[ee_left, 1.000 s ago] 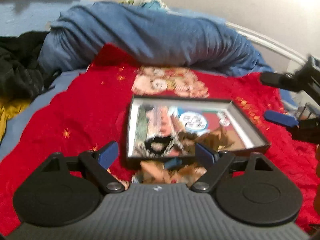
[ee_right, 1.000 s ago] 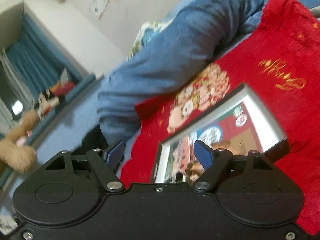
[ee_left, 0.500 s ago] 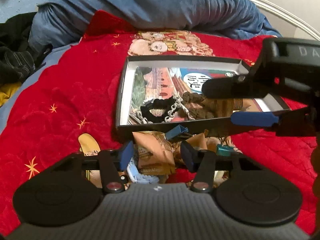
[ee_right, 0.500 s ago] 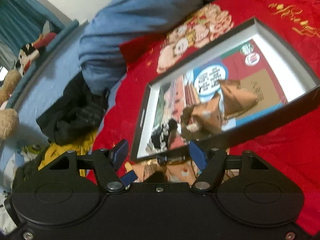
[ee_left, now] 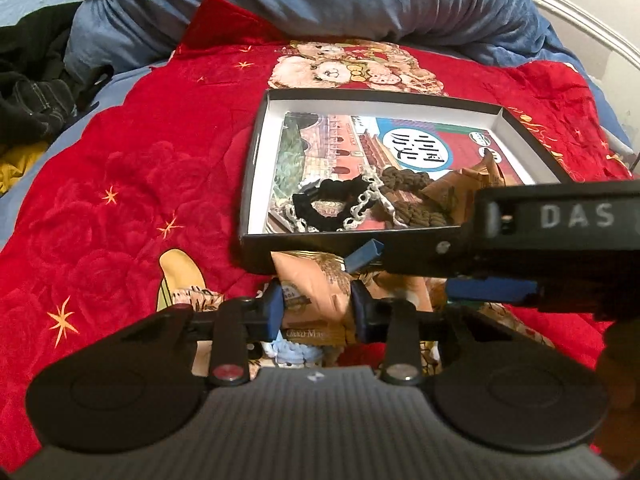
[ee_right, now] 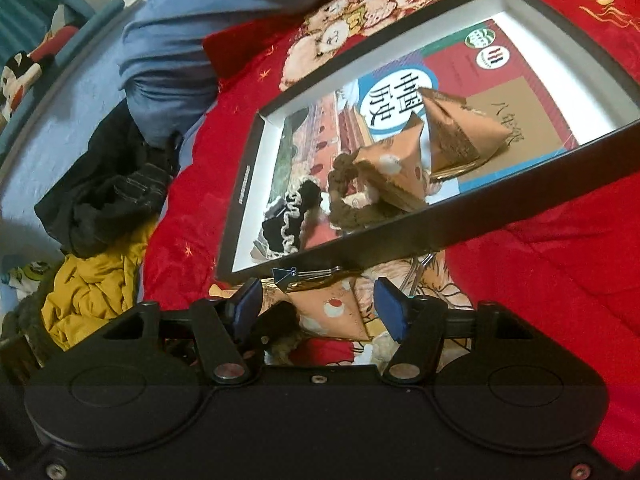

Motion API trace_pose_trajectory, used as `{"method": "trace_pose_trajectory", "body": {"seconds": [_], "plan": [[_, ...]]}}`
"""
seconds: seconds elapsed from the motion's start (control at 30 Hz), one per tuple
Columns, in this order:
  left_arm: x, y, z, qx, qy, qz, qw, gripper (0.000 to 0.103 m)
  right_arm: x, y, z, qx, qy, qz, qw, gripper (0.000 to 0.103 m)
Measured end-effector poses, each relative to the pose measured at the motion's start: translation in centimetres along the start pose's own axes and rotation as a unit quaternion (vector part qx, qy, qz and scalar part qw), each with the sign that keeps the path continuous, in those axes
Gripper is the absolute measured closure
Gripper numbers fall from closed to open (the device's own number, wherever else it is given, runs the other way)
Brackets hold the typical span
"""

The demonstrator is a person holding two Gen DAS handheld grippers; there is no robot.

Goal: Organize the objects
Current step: 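Grasp a brown wrapped candy with the left tool while the right tool grasps another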

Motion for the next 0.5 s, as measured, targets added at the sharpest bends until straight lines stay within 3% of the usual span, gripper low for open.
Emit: {"method": "trace_pose_trajectory", "body": {"seconds": [0.27, 0.5], "plan": [[0.7, 0.3, -0.1, 0.008, -0.002, -0.017, 0.9998, 0.066, -2.1, 0.2, 1.1, 0.002, 0.027, 0.007, 1.0, 0.052], [1.2, 1.4, -0.3, 0.031, -0.004, -0.027, 0.9991, 0.066, -2.5, 0.0, 1.4, -0.007, 0.019, 0.015, 1.0, 0.059]]}}
Point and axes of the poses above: each gripper's, at about its wrist camera, not at the fingertips, and x roughly against the way its jaws point, y to its left, z to its underside, the point moved 9 cm from there along -x, roughly the way its jaws point, and after that the axes turned 7 degrees about z, right-handed, at the moved point
